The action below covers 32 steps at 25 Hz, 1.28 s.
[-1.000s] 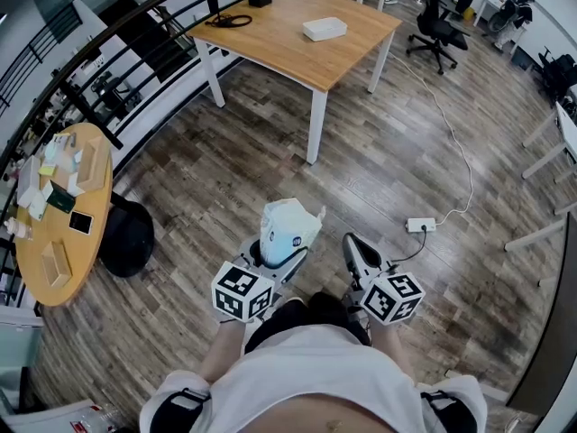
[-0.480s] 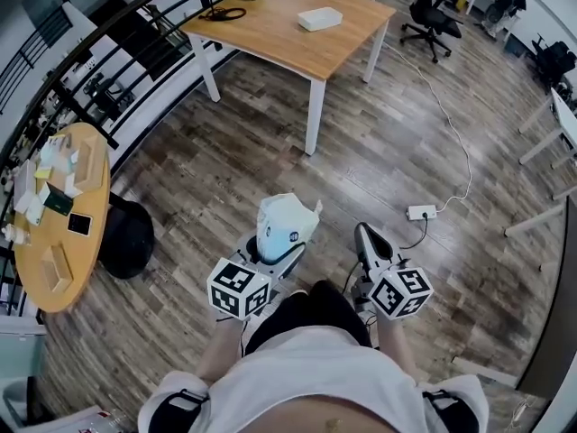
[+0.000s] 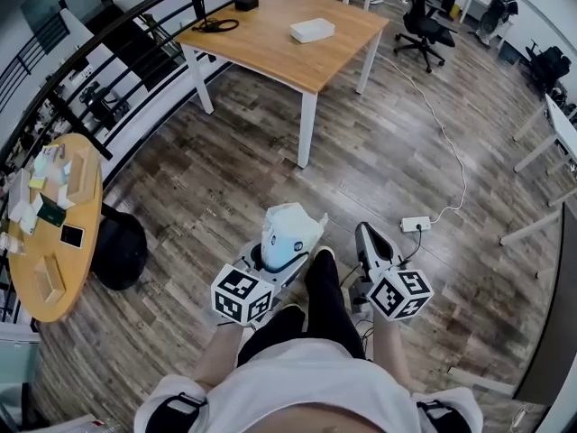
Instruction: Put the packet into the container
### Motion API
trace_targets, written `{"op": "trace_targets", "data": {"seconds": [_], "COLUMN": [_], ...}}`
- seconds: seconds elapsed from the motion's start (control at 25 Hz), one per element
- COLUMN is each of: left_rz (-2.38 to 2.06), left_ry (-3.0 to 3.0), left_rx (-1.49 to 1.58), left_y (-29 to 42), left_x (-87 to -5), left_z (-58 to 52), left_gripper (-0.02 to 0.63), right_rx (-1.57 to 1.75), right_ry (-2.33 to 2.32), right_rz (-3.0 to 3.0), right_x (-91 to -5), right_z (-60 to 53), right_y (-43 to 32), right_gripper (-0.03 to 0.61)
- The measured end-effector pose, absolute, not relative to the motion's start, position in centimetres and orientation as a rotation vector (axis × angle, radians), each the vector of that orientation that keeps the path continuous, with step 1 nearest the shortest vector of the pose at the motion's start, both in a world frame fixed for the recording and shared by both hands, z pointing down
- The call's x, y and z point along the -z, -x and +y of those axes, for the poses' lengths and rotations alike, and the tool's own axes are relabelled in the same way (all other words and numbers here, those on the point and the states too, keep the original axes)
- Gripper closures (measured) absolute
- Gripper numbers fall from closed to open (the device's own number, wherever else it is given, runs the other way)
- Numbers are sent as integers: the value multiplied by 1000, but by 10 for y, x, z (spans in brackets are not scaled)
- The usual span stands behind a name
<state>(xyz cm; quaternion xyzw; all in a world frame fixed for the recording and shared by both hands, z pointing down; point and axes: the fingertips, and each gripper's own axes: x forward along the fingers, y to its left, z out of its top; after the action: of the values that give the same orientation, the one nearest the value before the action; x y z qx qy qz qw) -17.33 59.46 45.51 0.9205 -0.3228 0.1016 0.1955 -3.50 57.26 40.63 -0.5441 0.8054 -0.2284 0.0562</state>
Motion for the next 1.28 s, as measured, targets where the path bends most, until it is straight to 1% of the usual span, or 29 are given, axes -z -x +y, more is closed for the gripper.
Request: {"op": "trace_targets", "data": {"seconds": [0.16, 0.32, 0.48, 0.8, 1.04, 1.28], "left_rz": [-922, -975, -1013, -1111, -1159, -1146], "left_ry": [-2559, -2533, -2544, -2487, -2475, -2469], "left_rx": [-316, -321, -306, -248, -236, -264], "left_y": [155, 134, 113, 80, 61, 51], "left_x": [-460, -455, -448, -447, -447, -451], "left_z": [561, 510, 452, 352, 307, 286], "left_gripper": [311, 311, 311, 311, 311, 311], "right_rx": [635, 554, 635, 749, 738, 695], "right_ry": [1642, 1697, 1648, 1527, 1478, 1499], "right_rz": [2480, 2506, 2503, 2609, 2649, 2641], "right_x": [-396, -389, -400, -420, -418, -412], "right_z": [525, 477, 428, 335, 287, 265], "right_y": [22, -14, -38, -62, -76, -86], "right_gripper": [568, 568, 568, 568, 568, 568]}}
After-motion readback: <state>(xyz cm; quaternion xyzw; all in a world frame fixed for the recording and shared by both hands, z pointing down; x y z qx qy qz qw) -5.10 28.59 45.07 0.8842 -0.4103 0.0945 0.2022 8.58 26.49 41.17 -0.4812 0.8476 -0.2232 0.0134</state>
